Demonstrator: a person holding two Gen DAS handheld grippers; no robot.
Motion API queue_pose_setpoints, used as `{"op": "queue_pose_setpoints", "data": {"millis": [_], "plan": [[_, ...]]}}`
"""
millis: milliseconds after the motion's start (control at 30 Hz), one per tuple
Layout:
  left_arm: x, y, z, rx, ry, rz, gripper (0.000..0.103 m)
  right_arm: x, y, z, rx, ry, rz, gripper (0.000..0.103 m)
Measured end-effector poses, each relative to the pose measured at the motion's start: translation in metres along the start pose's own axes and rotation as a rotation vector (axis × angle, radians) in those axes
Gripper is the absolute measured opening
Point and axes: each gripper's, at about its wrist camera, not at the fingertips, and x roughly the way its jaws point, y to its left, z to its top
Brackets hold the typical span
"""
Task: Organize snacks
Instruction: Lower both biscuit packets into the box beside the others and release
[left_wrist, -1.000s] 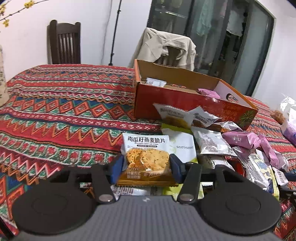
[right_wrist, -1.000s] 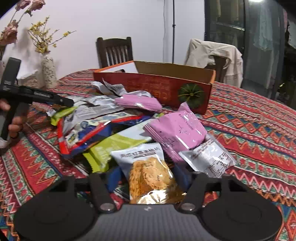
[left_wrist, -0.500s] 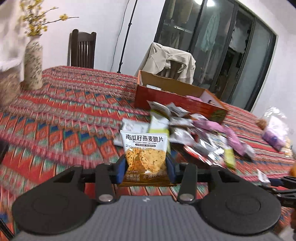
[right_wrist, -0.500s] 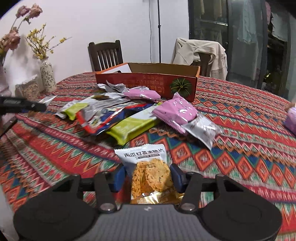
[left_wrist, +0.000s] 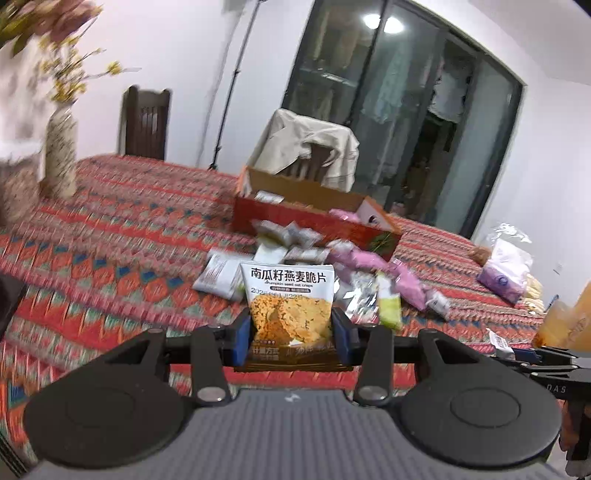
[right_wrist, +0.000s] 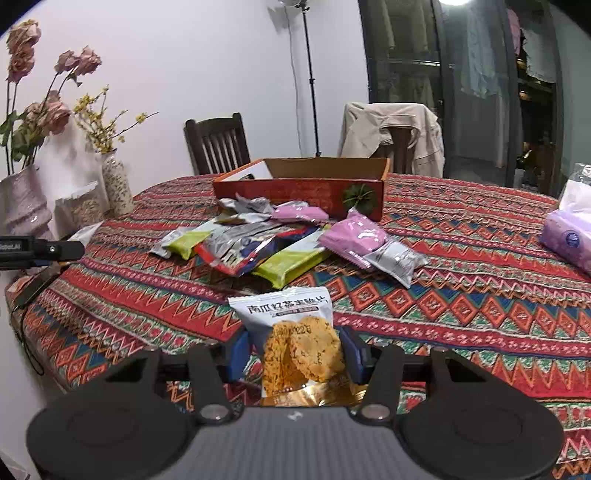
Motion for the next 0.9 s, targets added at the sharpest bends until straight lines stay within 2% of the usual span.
{"op": "queue_pose_setpoints", "data": {"millis": [133,200,300,500,567,700,800,900], "plan": [[0.006,-0.013,0.060,0.085,-0.039,-0.075,0.045,-0.005,-0.012,0.029,0.043,-0.022,0.060,0.051],[0.015,-0.021,0.096,0.117,-0.046,-0.101,0.045,-0.008,-0.019,0.058,0.038,-0.049,0.085,0.051],[0.043,-0.026,0.150,0.128,-0.029,-0.130,0.045,-0.007,-0.034,0.114,0.039,-0.083,0.113,0.051],[0.130,-0.028,0.243,0.123,0.015,-0.082,0.045,0.037,-0.072,0.240,0.105,-0.069,0.163,0.051],[0.165,-0.029,0.270,0.134,0.024,-0.065,0.045,0.064,-0.082,0.277,0.128,-0.044,0.157,0.051],[0.242,-0.030,0.301,0.119,0.080,-0.049,0.045,0.140,-0.091,0.340,0.125,0.021,0.113,0.051],[0.313,-0.028,0.301,0.105,0.143,-0.053,0.045,0.212,-0.095,0.365,0.154,0.081,0.089,0.051],[0.378,-0.021,0.284,0.069,0.214,-0.090,0.045,0.298,-0.102,0.366,0.214,0.167,0.070,0.051]]}}
